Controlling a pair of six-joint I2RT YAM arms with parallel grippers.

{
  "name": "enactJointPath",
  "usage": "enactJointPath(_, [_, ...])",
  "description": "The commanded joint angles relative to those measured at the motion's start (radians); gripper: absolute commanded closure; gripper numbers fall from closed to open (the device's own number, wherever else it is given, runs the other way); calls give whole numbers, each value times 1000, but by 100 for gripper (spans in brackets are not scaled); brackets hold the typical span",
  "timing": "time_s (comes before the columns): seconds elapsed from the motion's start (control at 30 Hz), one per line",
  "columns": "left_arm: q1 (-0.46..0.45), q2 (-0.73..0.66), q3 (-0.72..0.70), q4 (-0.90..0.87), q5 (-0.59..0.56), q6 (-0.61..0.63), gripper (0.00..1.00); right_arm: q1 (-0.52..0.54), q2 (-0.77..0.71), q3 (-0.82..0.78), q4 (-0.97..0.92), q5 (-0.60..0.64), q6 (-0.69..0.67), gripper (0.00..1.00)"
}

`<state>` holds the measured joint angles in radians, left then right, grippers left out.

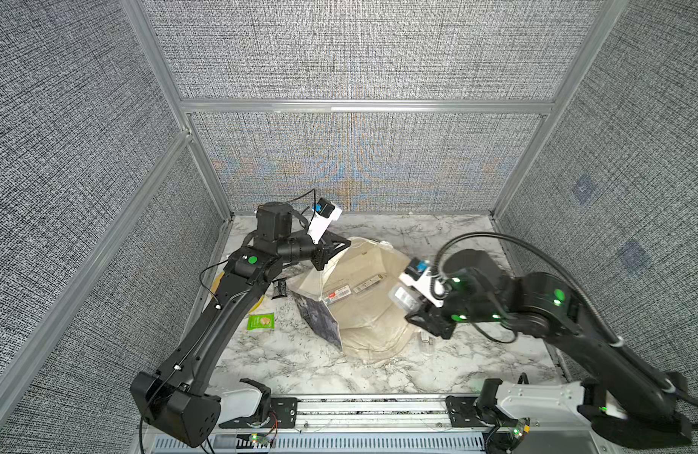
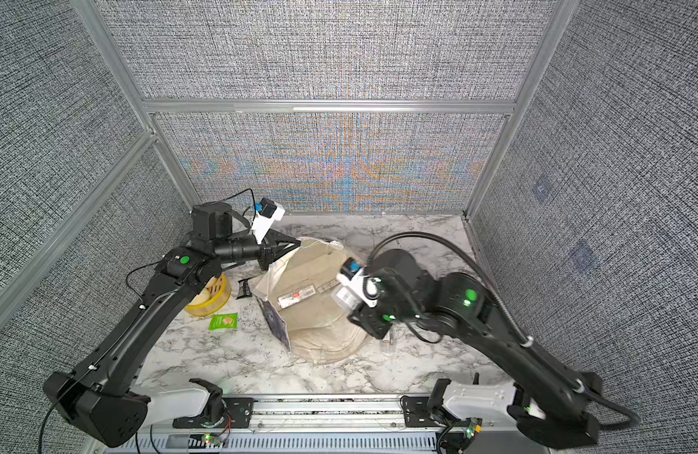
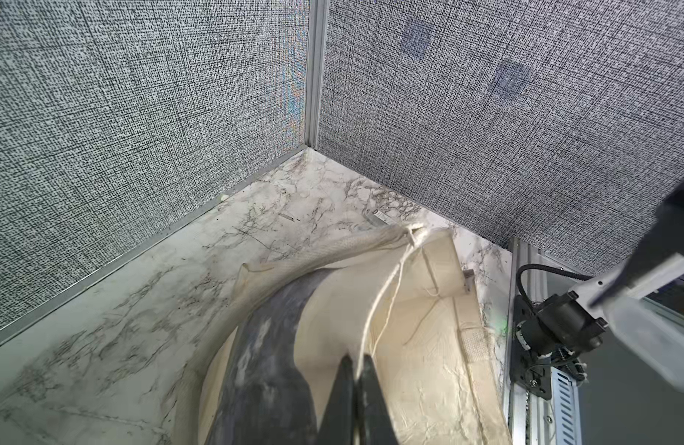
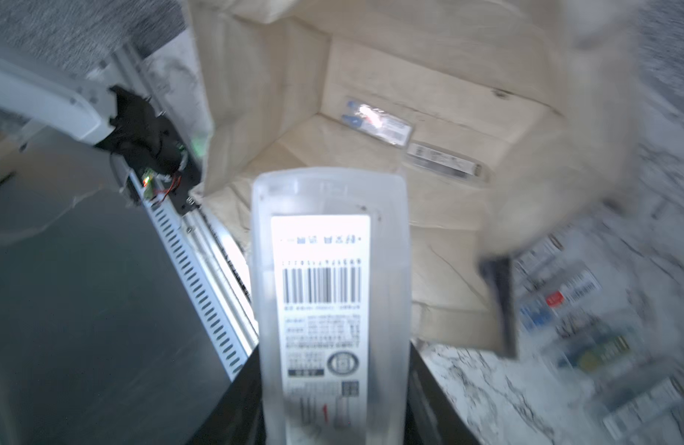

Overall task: Take out the compass set from the canvas bag
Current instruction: Place the compass set at the center of the board.

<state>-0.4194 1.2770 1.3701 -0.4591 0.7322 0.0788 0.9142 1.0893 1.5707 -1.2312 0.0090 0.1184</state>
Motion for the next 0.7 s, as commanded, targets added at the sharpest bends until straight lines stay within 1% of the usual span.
enactJointPath(0.0, [0,-8,4,26,9,12,100,-135,-84,-85,-32,115,120,64])
enactJointPath(0.07, [0,-8,6,25,10,11,100,-233,-120,-162,-29,138,164,65])
enactJointPath(0.17, [-1,-9,6,27,13,10,100,-372,-149,-315,26,100,234,66])
enactJointPath(0.27, [-1,-11,6,28,15,10,100,-476,-125,-482,102,58,260,68])
enactJointPath(0.37, [-1,-14,6,23,13,13,100,-500,-63,-652,211,46,290,70])
enactJointPath(0.43, [0,-17,6,22,13,13,100,-496,-2,-711,269,44,293,66])
enactJointPath(0.53, [0,-19,6,22,16,13,100,-500,97,-704,302,-7,293,65])
enactJointPath(0.6, [0,-19,6,25,19,10,100,-529,164,-730,348,-91,301,65])
enactJointPath(0.63, [0,-18,4,28,21,9,100,-541,201,-737,365,-120,310,65])
enactJointPath(0.67, [-1,-17,6,28,22,9,100,-544,232,-738,377,-124,319,65])
